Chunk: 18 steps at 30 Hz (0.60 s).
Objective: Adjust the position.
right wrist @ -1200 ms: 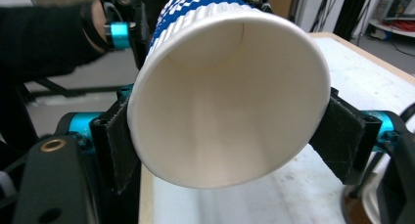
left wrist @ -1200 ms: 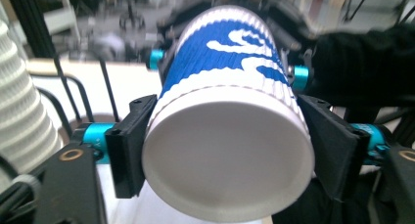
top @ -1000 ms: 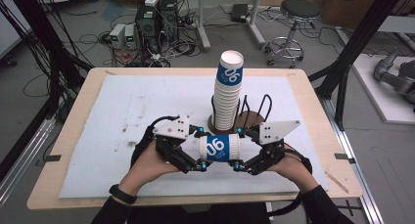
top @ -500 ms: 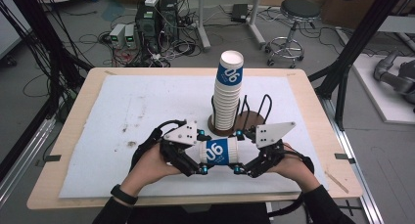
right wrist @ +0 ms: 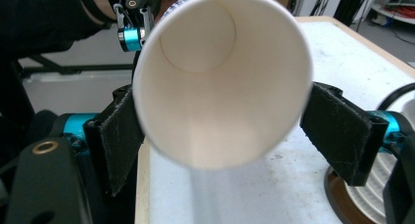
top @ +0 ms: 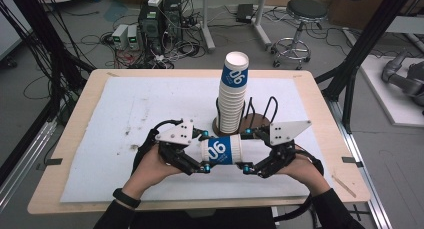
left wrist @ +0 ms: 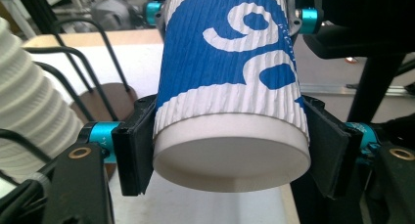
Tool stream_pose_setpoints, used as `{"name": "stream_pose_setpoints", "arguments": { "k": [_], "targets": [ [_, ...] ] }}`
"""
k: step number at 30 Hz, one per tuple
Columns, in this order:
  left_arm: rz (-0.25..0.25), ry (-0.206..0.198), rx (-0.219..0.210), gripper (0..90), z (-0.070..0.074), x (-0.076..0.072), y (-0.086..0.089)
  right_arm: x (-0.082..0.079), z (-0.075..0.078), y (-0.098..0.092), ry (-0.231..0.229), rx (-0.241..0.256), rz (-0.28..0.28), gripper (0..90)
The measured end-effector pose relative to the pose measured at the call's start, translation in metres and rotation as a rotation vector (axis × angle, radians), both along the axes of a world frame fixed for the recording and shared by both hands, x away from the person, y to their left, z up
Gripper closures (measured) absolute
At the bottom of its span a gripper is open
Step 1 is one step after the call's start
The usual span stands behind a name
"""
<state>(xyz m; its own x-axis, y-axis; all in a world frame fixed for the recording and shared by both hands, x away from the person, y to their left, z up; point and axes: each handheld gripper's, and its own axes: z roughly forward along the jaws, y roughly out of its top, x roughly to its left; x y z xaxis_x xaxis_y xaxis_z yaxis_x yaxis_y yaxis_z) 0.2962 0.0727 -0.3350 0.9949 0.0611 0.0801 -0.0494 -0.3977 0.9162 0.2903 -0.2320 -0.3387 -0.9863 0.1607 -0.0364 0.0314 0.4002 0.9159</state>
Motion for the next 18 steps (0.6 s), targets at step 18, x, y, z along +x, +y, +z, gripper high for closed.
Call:
{"name": "stream_pose_setpoints", "arguments": {
  "k": [18],
  "targets": [
    [-0.022, 0.062, -0.217, 29.8, -0.008, 0.004, 0.004, 0.001, -0.004, 0.010, 0.152, 0.204, -0.008, 19.2]
  ]
}}
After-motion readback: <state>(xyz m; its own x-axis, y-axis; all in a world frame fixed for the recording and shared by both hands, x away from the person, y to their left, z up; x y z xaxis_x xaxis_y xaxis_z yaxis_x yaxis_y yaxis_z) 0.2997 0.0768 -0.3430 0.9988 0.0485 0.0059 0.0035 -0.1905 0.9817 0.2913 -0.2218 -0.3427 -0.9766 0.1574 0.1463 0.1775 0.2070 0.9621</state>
